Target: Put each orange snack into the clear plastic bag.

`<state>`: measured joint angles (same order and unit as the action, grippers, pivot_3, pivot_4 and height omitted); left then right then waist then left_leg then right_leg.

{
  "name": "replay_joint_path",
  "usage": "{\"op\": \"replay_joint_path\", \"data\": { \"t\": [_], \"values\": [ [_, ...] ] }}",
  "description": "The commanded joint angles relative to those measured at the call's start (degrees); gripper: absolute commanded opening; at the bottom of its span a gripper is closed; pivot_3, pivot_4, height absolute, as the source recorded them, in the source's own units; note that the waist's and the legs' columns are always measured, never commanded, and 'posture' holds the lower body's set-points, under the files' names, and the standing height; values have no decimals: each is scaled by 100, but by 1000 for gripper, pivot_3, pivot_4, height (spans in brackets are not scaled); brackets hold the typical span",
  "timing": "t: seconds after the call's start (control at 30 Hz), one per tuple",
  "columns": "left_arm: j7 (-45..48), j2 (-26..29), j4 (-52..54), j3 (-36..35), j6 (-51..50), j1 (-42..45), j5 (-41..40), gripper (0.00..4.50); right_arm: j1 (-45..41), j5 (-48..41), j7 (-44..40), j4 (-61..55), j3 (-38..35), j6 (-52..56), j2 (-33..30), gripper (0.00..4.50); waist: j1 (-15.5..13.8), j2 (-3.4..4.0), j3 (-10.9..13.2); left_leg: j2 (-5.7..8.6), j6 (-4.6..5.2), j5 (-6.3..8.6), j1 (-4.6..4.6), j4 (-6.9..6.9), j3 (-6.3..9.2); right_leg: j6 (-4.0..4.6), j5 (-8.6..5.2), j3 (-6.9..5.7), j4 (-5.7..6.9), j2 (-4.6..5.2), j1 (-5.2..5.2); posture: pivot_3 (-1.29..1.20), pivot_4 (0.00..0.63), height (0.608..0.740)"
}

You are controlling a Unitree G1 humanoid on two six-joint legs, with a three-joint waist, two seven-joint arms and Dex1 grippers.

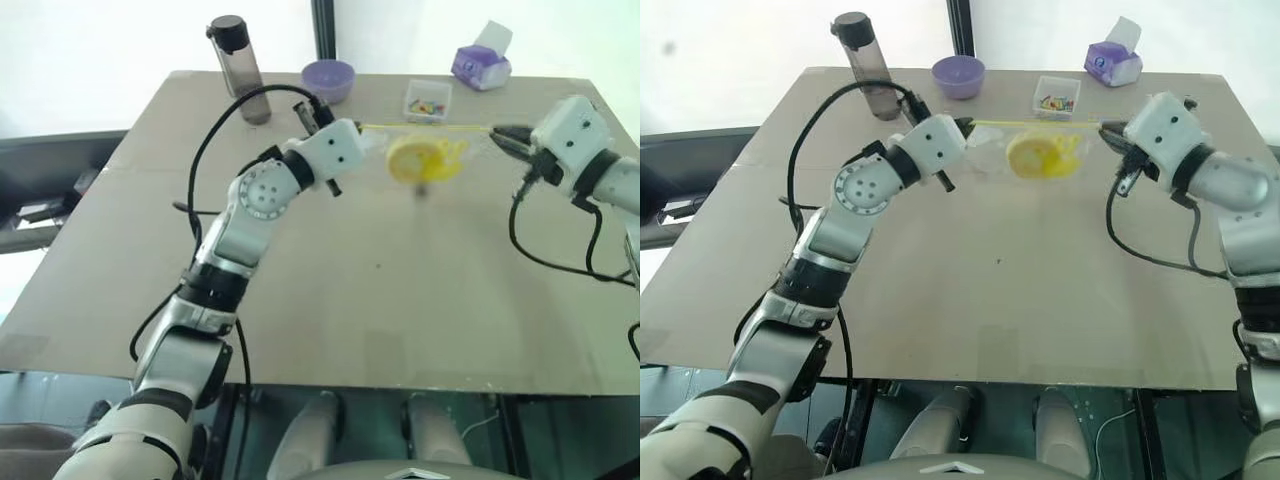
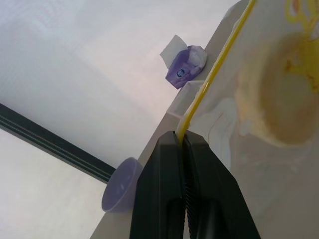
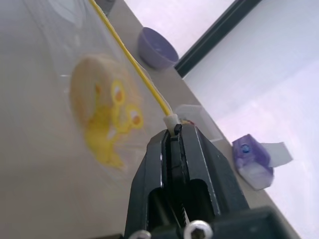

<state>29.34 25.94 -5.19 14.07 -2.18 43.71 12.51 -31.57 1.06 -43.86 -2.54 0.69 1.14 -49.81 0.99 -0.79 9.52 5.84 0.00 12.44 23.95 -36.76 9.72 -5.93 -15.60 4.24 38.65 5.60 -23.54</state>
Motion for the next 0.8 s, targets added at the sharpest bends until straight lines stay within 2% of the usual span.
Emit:
{"op": "replay_joint_path", "data": {
  "t": [0.03, 0.07, 0.13, 0.17, 0.3, 0.33, 0.4, 0.5, 0.67, 0.8],
  "values": [
    [647, 248, 985, -198, -857, -735, -460, 0, 665, -441, -318, -619, -454, 673, -212, 34, 11, 2, -1, 0, 0, 0, 0, -1, -1, 0, 0, 1, 2, 0, 0, 0, 150, 739],
    [823, 206, 1369, -269, -1277, -1068, -785, 0, 947, -564, -443, -844, -477, 850, -259, 34, 17, 2, 0, 0, 0, 0, -1, -1, -1, 0, 0, 3, 5, 0, -1, 0, 150, 739],
    [905, 197, 2010, -351, -1946, -1835, -1073, 673, 1619, -849, -592, -1240, -608, 1283, -282, 692, 12, 4, -1, -1, 1, 0, -4, -3, 0, 1, 0, 4, 13, -2, -1, 0, 150, 739],
    [931, 247, 2229, -328, -2188, -2196, -1124, 864, 1950, -916, -572, -1387, -672, 1424, -245, 889, 3, 4, -2, -3, 1, 1, -8, -8, 0, 1, -1, 4, 17, -3, 2, 0, 150, 739],
    [651, -5, 2660, -706, -2432, -3331, -1543, 2671, 2987, -1261, -189, -1627, -1076, 1733, 297, 2718, -18, 6, -4, -9, 25, 15, -21, -9, 1, 1, 0, 4, 25, -8, 10, 0, 150, 739],
    [596, -95, 2726, -873, -2441, -3573, -1700, 3062, 3170, -1385, -112, -1601, -1251, 1742, 455, 2735, -27, 7, -5, -9, 25, 15, -25, -11, 1, 1, 0, 4, 25, -8, 15, 0, 150, 739],
    [597, -111, 2946, -1128, -2392, -4064, -1888, 3062, 3492, -1881, -126, -1561, -1751, 1910, 738, 2735, -33, 8, -5, -8, 26, 16, -27, -14, 1, 2, 0, 3, 24, -4, 20, 0, 150, 739],
    [824, 139, 3280, -1382, -2156, -4729, -2082, 3062, 3928, -2289, -411, -1392, -2345, 1887, 755, 2735, -36, 13, -7, -5, 27, 17, -29, -14, 0, 2, 0, 4, 21, 1, 24, 0, 150, 739],
    [958, 249, 4010, -2467, -2778, -5412, -3207, 3062, 4748, -3079, -1562, -1142, -3193, 1926, 420, 2735, -50, 16, -7, -8, 32, 22, -94, 4, 3, 2, -3, -7, -3, 1, 100, 0, 150, 739],
    [1037, 549, 4280, -2899, -2860, -5669, -3426, 3062, 4914, -3295, -2113, -785, -3478, 1866, 100, 2735, -34, 22, -8, -18, 37, 25, -139, 24, 2, -1, -4, -14, -57, -3, 157, 0, 150, 739]
  ]
}}
